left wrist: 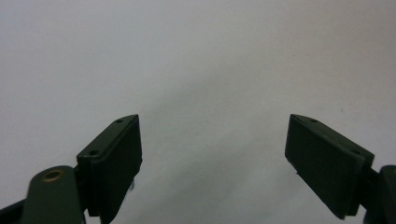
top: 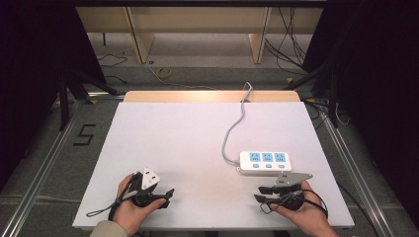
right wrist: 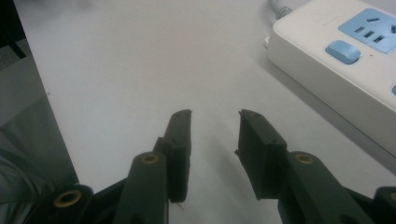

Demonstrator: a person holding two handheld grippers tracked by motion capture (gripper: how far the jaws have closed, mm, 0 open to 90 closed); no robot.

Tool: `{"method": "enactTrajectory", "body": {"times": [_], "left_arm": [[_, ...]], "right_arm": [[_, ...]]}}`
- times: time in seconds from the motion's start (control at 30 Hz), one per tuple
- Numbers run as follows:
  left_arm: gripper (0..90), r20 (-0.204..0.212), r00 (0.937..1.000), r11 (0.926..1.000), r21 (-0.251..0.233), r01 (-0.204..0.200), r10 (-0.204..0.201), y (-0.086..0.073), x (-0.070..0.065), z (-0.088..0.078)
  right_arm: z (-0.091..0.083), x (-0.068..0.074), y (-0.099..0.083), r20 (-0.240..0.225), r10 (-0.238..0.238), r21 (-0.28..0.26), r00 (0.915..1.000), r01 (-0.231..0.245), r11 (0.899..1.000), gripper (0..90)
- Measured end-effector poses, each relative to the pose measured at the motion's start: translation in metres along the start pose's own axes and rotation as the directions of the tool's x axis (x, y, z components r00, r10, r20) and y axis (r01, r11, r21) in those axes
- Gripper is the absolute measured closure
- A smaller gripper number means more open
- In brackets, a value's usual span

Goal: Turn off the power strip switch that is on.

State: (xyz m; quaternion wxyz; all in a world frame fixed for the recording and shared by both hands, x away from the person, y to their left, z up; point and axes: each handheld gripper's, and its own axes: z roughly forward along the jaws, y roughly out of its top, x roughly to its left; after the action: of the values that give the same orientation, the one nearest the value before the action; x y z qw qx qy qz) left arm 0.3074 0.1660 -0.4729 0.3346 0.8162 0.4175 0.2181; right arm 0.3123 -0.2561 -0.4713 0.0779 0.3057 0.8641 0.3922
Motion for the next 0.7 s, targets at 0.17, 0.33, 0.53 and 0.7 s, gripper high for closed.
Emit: {"method": "enactTrajectory", "body": {"times": [0.17,0.33,0.53,0.7], "left_arm": [[18.7,-0.002,1.0,1.0,0.001,-0.007,0.007,0.0,-0.0001,0.0002],[18.7,-0.006,1.0,1.0,-0.002,-0.007,0.007,0.0,0.0007,-0.0013],[18.9,-0.015,0.9999,1.0,-0.008,-0.005,0.005,0.0002,0.0019,-0.0008],[19.0,-0.019,0.9998,1.0,-0.009,-0.003,0.003,0.0008,0.002,-0.0017]], "right_arm": [[-0.0014,0.0,0.0006,0.005,-0.003,0.002,1.0,0.003,1.0,69.9],[-0.0031,-0.0008,0.0031,0.019,-0.015,0.005,0.9997,0.015,1.0,77.7],[-0.0046,-0.0027,0.0052,0.025,-0.022,0.003,0.9994,0.022,1.0,84.5],[-0.0053,-0.0033,0.0068,0.034,-0.03,0.002,0.999,0.03,1.0,89.5]]}}
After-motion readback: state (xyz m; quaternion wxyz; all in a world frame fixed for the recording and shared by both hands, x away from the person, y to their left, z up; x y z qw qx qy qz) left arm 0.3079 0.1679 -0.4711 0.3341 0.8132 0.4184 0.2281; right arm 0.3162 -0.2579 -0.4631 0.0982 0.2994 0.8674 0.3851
